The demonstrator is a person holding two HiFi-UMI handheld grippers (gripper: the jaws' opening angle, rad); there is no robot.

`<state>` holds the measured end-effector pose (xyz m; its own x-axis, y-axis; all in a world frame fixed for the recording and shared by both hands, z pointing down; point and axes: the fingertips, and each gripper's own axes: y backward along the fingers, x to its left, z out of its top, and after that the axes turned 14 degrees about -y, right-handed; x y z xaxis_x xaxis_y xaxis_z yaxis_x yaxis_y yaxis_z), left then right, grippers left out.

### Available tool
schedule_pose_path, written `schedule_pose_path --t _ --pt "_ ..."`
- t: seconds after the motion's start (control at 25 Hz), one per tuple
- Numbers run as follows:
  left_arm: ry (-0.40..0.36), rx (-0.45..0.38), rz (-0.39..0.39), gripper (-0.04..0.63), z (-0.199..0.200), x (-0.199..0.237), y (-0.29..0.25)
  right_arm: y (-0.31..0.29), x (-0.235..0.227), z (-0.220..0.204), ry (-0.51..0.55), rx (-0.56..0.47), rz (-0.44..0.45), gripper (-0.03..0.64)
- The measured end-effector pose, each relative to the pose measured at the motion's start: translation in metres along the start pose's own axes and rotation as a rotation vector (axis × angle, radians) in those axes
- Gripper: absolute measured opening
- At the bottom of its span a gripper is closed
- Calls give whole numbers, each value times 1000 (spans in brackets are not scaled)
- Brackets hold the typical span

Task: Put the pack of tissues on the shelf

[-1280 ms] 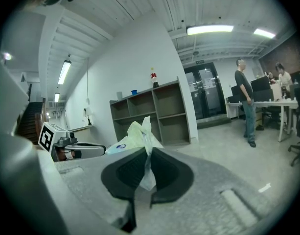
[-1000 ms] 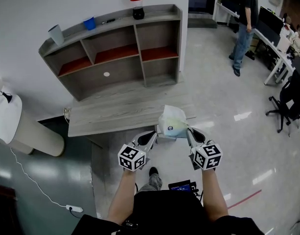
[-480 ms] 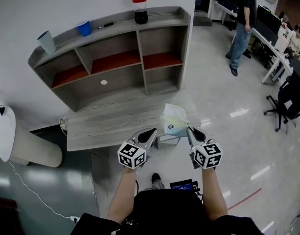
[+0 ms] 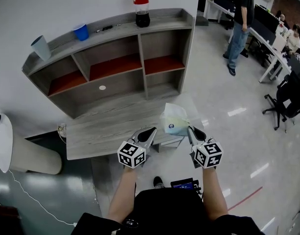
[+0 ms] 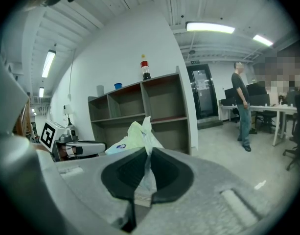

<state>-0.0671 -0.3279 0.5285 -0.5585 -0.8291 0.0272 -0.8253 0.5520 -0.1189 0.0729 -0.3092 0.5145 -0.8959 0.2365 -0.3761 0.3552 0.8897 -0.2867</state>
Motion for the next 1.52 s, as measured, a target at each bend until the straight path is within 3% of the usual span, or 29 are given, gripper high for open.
schedule_pose_path --t 0.28,0.96,1.52 --pt "2 8 -12 -6 -2 4 -17 -8 -11 5 -2 9 -5 18" --pt "-18 32 95 -6 10 17 -41 -28 -38 29 19 28 91 17" --pt "-29 56 102 -6 10 10 -57 -33 -53 35 8 29 118 17"
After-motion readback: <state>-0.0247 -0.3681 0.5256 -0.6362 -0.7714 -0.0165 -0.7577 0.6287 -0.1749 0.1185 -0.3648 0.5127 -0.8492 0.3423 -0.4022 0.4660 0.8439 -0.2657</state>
